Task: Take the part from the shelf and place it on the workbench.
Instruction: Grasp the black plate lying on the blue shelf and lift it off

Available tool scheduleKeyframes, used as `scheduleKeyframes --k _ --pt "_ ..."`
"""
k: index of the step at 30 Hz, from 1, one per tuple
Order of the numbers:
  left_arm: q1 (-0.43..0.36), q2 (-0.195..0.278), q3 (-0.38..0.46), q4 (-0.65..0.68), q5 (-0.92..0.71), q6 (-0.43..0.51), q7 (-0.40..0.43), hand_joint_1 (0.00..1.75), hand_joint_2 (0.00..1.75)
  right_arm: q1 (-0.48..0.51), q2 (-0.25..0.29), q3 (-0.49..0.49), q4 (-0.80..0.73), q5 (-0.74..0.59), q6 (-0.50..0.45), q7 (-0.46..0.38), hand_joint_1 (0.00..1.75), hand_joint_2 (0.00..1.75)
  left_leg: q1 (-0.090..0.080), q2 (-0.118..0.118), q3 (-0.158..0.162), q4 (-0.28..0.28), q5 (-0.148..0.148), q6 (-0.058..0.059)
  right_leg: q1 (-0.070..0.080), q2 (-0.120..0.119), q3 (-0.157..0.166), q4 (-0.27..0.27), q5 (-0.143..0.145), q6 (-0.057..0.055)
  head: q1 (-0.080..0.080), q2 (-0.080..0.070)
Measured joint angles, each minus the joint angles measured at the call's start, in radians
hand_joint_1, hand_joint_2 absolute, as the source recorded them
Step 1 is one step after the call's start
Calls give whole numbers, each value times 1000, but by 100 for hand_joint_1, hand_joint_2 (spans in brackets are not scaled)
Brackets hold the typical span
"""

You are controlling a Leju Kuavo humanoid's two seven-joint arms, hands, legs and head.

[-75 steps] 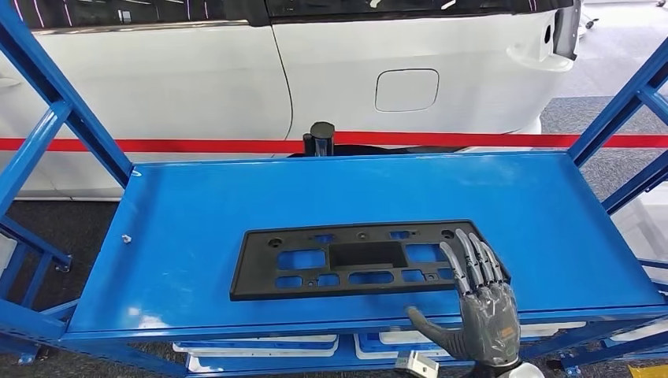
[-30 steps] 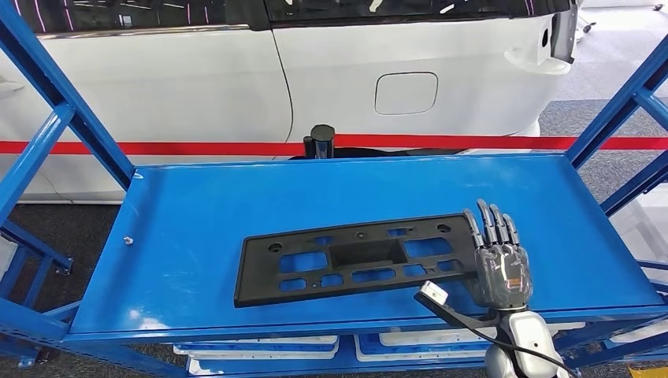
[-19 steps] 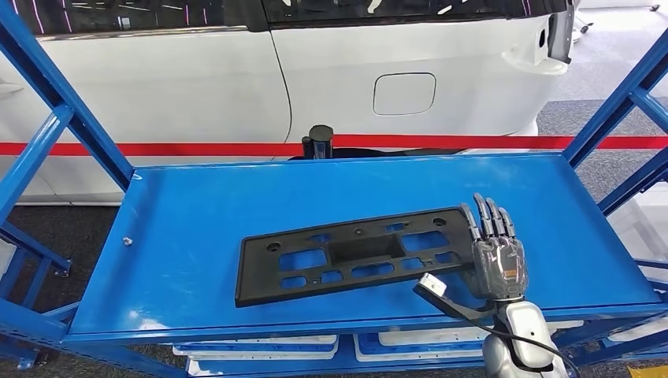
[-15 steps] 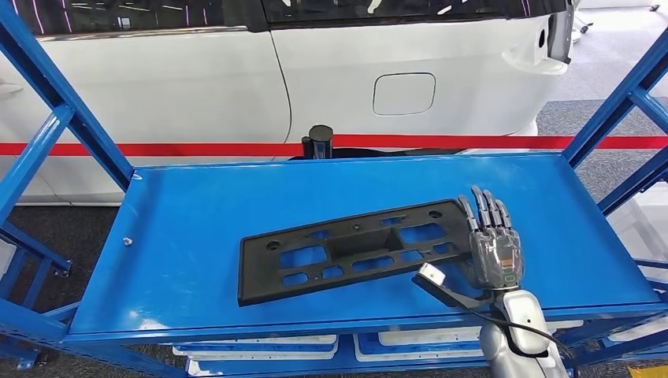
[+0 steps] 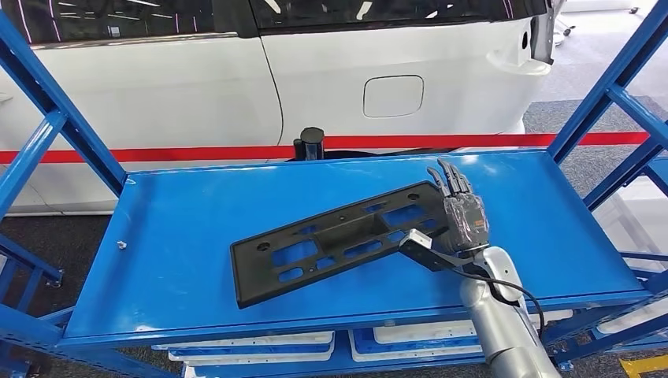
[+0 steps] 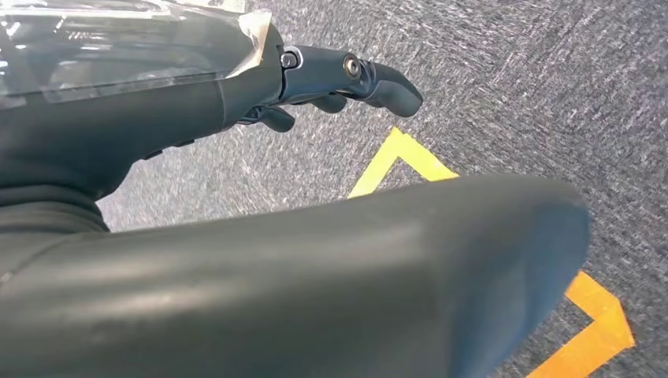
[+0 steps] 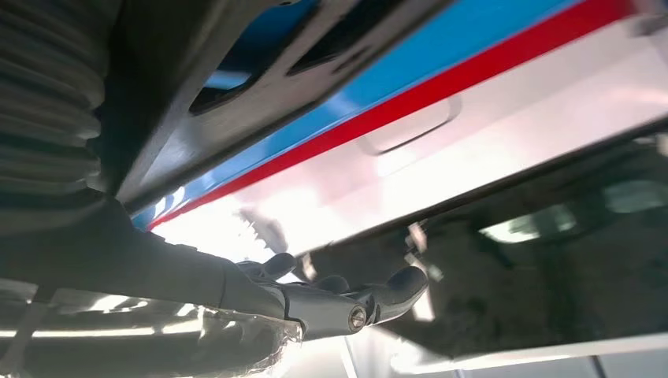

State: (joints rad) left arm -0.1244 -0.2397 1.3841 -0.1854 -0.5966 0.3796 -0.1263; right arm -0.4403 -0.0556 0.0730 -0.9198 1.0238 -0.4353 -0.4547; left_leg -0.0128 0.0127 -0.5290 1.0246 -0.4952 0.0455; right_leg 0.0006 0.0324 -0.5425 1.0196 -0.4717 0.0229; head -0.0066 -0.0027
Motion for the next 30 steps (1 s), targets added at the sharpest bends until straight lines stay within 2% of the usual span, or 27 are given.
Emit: scheduleKeyframes --k 3,6,10,24,30 --pt "-1 0 -11 0 -9 2 17 0 0 -28 21 5 26 -107 62 -81 0 175 0 -4 0 0 1 1 0 -3 2 0 -1 2 0 0" --pt "-1 0 -23 0 -21 -1 30 0 0 -42 36 19 41 -152 102 -116 4 175 0 -9 -3 1 4 1 0 -9 2 1 -1 2 0 0" --pt "0 0 -34 0 -32 -6 38 0 0 -56 47 44 62 -156 119 -125 158 175 1 -12 -5 1 3 0 0 -11 1 1 -3 3 0 0" --pt "5 0 -50 0 -40 -12 40 0 0 -78 56 84 104 -128 100 -105 171 175 0 -13 -7 0 1 -1 0 -11 0 0 -4 2 0 0" --pt "6 0 -50 0 -35 -8 31 0 0 -79 57 97 106 -112 79 -84 171 175 0 -15 -5 0 1 -1 0 -12 0 0 -4 2 0 0"
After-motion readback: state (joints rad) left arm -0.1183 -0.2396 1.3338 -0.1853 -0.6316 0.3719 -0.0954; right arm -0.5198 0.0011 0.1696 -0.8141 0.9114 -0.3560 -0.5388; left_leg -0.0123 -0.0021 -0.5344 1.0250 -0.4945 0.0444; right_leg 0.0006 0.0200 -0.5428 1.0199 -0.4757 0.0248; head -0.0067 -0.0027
